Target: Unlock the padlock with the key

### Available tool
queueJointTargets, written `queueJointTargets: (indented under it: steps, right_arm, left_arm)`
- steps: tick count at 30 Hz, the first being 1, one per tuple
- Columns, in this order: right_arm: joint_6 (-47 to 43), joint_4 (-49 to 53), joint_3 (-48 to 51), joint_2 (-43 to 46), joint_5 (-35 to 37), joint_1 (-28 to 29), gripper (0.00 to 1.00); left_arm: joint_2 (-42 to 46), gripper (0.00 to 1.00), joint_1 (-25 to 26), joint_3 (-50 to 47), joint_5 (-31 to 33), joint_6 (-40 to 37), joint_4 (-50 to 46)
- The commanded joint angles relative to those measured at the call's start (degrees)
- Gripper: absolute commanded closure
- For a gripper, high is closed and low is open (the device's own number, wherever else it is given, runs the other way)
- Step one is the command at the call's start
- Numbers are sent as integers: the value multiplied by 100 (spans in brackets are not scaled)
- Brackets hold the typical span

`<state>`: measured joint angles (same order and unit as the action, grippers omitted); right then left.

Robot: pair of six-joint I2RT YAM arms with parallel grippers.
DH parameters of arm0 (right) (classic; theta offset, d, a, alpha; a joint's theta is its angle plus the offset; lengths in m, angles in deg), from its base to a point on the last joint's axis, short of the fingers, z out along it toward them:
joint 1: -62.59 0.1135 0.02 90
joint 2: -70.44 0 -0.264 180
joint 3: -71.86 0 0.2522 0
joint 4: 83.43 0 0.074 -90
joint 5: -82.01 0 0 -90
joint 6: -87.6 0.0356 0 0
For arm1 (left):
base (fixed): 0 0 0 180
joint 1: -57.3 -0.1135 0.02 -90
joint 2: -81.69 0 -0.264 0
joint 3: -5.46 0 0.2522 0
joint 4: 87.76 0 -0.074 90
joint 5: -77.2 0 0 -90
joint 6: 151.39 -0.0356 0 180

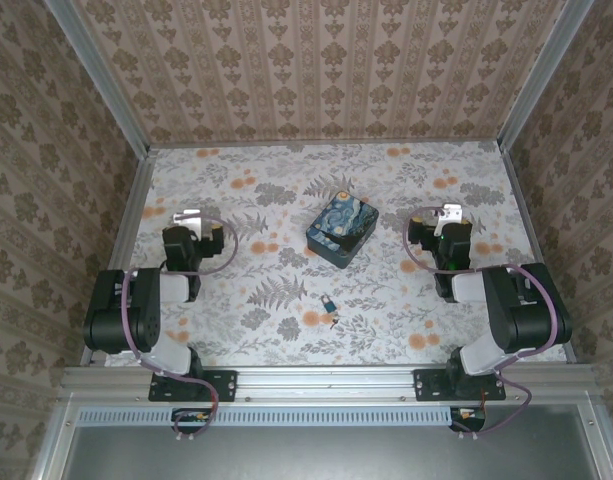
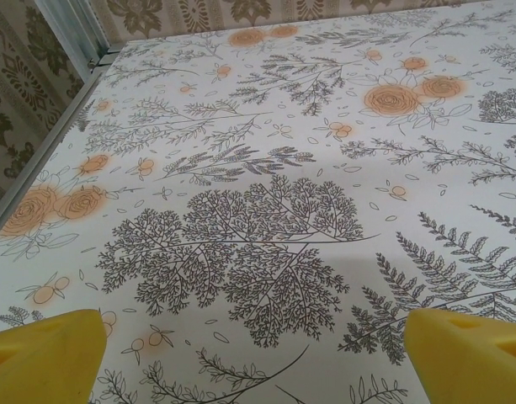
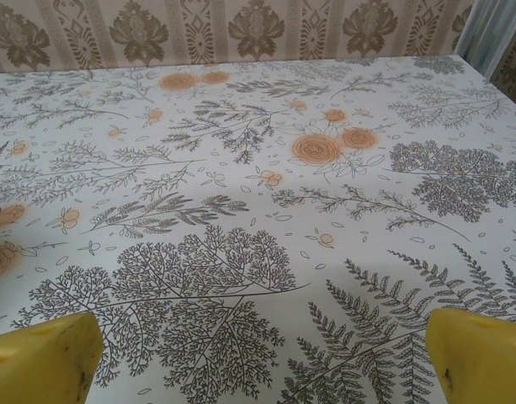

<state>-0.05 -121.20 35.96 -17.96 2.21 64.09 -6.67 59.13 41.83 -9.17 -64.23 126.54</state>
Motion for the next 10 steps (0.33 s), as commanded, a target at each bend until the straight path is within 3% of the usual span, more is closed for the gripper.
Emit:
queueJointTargets:
  steps: [1,10]
  right_arm:
    - [90,-17,-2,49,-79,1,0]
    - [73,-15,-2,48,-193,-15,0]
  left_arm:
    - [32,0,-4,48,-58,-13,120]
    - [23,0,-25,68,-111,-7,90]
